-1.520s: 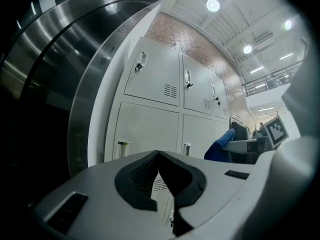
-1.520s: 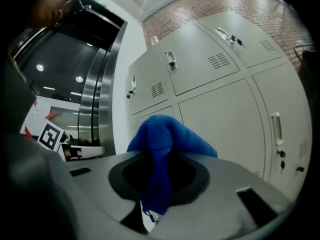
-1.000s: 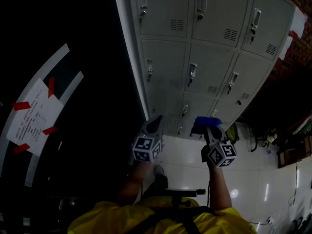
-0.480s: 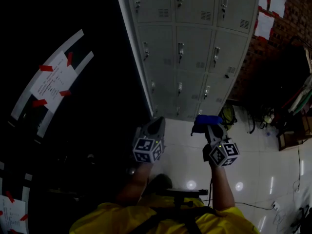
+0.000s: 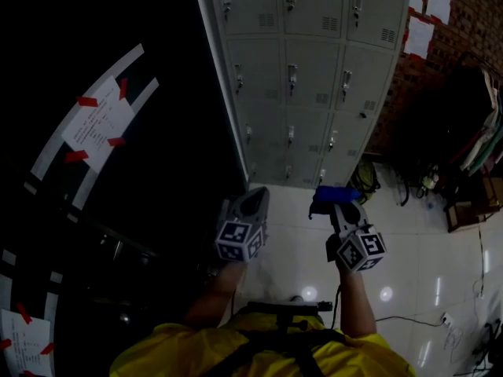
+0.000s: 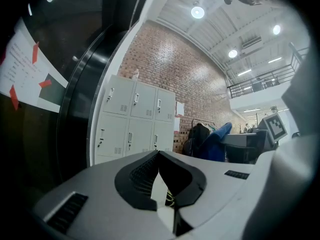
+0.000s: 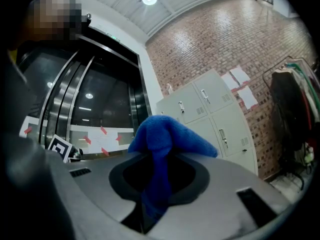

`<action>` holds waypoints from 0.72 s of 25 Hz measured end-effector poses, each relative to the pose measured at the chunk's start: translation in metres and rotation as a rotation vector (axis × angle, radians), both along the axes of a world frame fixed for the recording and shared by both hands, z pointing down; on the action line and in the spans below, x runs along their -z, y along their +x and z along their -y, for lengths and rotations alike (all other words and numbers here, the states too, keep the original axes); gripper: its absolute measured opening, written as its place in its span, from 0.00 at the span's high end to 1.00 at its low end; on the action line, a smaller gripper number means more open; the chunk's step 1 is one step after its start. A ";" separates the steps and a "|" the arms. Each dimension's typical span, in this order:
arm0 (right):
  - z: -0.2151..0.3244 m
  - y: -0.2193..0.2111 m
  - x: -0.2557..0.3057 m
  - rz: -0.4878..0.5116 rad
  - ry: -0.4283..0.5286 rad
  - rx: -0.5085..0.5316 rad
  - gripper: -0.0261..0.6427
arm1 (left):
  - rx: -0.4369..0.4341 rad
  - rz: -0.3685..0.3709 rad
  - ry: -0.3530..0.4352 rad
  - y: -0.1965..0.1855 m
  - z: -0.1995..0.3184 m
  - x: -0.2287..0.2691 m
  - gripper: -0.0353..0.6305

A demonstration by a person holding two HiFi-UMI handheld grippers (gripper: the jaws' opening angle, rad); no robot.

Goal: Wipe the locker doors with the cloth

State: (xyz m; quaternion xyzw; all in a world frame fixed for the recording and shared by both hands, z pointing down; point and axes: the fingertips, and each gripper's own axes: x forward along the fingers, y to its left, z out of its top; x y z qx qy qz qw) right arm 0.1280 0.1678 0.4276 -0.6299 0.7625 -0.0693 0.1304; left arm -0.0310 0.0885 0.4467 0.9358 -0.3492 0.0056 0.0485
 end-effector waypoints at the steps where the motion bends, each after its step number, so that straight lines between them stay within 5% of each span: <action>1: -0.002 -0.004 -0.001 0.006 -0.004 0.001 0.85 | 0.002 -0.004 -0.002 -0.004 -0.001 -0.001 0.96; 18: -0.037 -0.034 -0.021 0.014 -0.053 -0.028 0.85 | -0.049 0.000 -0.032 -0.027 -0.033 -0.016 0.96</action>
